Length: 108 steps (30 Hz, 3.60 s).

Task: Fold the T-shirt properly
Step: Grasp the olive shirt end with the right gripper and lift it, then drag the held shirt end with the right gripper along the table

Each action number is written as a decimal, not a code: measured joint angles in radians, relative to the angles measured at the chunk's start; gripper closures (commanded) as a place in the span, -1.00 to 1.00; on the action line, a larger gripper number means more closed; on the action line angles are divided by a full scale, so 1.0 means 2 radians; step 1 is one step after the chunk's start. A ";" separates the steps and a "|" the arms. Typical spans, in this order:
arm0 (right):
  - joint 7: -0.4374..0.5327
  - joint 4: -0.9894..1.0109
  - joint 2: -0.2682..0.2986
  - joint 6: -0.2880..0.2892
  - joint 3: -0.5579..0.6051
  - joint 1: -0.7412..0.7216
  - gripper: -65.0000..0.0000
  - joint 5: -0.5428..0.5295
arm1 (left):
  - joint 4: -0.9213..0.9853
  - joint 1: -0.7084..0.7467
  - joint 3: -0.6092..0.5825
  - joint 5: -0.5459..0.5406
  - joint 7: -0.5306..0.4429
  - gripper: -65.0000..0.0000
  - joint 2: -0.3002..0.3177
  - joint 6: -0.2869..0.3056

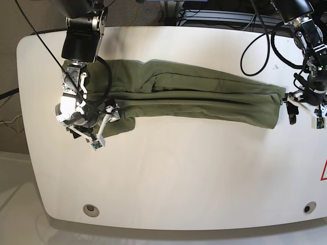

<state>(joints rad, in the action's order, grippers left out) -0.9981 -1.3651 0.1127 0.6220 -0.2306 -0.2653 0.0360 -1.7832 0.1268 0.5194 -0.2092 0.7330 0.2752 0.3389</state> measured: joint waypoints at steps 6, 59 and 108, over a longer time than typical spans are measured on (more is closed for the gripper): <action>-0.001 -0.002 -0.002 0.002 -0.015 0.001 -0.76 0.005 | 0.015 -0.002 -0.009 -0.001 0.001 -0.41 -0.005 -0.001; 0.055 0.137 -0.002 0.034 -0.012 -0.067 -0.27 -0.020 | 0.054 0.004 -0.018 -0.030 0.007 -0.41 -0.015 0.003; -0.167 -0.208 -0.031 0.035 -0.009 0.058 1.00 -0.293 | 0.056 0.007 -0.019 -0.039 0.004 -0.41 -0.014 0.001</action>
<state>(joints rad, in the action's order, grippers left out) -1.3312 -1.7817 0.0502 0.6930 -0.2481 -0.1490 -0.5503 -1.6722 0.1406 0.4812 -0.2867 0.7410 0.2470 0.3412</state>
